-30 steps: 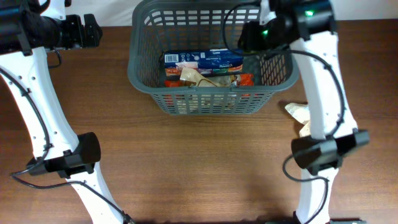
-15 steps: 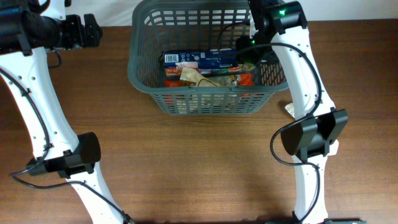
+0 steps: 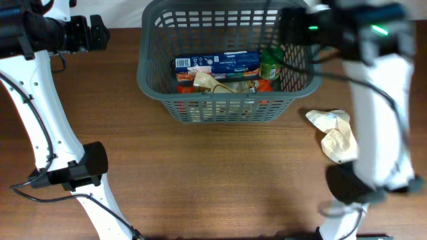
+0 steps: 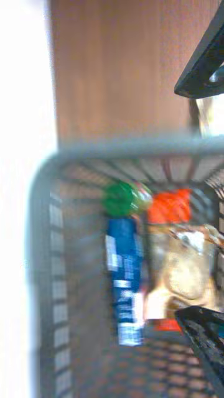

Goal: Pack container
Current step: 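Lift the jar into the basket's right side and release it, then move the right gripper to the clear plastic bag and grasp it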

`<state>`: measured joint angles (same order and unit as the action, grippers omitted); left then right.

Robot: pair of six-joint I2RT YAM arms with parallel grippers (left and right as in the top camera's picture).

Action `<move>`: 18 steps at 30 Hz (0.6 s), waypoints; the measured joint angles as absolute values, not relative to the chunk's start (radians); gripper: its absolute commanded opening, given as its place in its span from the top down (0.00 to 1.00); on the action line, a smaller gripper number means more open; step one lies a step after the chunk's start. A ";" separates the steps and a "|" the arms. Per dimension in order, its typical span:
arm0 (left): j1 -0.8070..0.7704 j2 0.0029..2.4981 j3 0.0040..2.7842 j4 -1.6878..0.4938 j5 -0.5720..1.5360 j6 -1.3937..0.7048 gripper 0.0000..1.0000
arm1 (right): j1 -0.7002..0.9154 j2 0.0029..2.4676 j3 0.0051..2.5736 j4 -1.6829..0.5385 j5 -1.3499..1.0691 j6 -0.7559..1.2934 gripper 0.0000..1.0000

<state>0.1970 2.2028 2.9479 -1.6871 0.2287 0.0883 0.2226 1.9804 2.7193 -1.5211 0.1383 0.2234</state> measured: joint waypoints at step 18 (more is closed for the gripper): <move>0.197 2.203 2.947 -1.687 0.229 0.088 0.01 | -0.483 1.785 2.157 -1.408 0.054 0.203 0.01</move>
<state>0.1970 2.2028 2.9467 -1.6871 0.2287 0.0883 -0.4828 1.7855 2.1574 -1.4082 0.0540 0.2028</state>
